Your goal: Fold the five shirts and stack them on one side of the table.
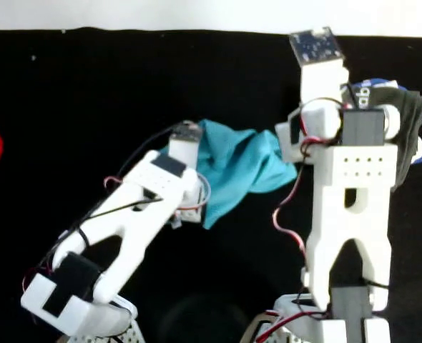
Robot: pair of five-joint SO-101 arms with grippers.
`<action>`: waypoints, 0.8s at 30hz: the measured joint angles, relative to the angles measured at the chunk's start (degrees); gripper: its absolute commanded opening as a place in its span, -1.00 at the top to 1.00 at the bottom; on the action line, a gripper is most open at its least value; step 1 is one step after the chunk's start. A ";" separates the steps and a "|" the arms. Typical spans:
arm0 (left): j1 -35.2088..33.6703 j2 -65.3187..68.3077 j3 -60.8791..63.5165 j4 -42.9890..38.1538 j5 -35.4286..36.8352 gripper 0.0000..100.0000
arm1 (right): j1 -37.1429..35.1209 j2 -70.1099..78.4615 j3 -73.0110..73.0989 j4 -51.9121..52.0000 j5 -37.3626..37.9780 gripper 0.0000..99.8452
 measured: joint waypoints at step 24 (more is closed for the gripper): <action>-31.91 0.70 -16.79 12.22 -2.99 0.98 | 0.00 -11.43 12.66 0.00 0.00 0.55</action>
